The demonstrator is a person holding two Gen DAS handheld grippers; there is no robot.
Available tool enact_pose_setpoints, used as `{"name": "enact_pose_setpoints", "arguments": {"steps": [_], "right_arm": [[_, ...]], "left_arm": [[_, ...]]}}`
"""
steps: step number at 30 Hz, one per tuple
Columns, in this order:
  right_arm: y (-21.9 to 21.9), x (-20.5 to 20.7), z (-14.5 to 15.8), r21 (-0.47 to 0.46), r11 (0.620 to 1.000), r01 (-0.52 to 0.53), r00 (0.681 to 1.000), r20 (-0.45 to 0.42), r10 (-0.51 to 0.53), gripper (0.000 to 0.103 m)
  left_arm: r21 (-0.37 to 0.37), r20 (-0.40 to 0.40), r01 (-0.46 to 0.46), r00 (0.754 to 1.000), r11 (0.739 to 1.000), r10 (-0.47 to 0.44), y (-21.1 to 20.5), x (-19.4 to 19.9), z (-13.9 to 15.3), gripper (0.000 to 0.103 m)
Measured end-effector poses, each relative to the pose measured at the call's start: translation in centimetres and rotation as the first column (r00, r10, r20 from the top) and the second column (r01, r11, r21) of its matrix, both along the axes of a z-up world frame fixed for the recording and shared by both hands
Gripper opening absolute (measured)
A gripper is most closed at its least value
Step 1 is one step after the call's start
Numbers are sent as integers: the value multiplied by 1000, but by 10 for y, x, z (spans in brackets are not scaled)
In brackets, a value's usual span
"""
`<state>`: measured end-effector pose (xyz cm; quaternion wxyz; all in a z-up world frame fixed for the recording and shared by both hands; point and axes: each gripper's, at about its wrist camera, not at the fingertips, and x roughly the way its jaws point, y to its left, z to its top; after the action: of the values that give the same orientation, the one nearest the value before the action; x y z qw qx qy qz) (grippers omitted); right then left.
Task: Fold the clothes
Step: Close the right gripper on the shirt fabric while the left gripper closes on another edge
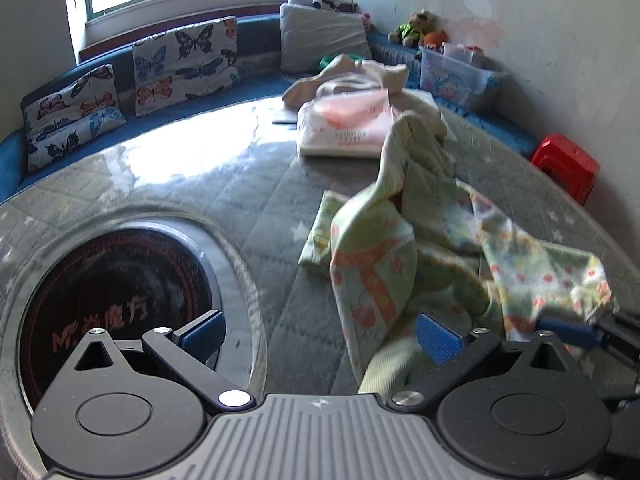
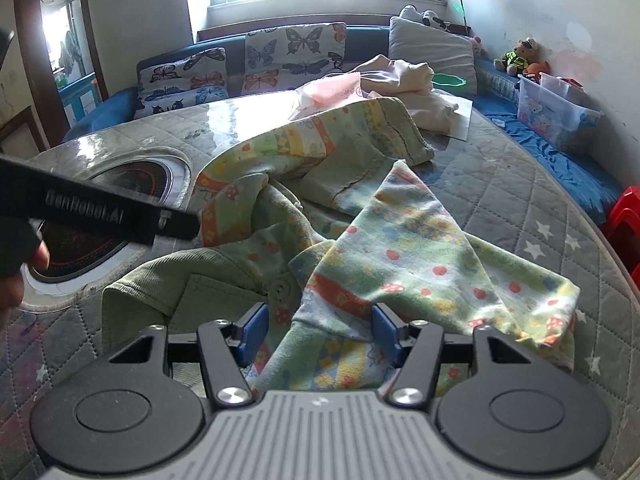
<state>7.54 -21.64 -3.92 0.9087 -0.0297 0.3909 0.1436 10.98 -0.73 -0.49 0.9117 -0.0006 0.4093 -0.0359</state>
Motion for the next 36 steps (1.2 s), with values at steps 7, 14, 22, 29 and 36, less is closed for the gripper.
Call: {"name": "enact_pose_setpoints", "arguments": {"steps": [7,14,22,29,36], "right_arm": [[-1,0,-1,3,1000,7,1000,2,-7,57],[-1,1,-3,7,1000,13,1000,4,-13,57],[-3,1,-4,9,1000,19,1000,7,-19,52],[-7,7,-3,16,1000,27,1000,4,-27,44],[-6,8,-3,22,999,32,999,-3,-32,46]], "left_arm": [[-13,21,20,1000,1000,-20,-2,20,5,97],[16,36,58,998,998,-58,-10,36,6,85],[13,31,96,995,995,-97,-13,46,-1,76],[-17,22,136,991,991,-135,-14,53,-4,46],[-32,52,129,991,991,-127,-11,60,3,50]]}}
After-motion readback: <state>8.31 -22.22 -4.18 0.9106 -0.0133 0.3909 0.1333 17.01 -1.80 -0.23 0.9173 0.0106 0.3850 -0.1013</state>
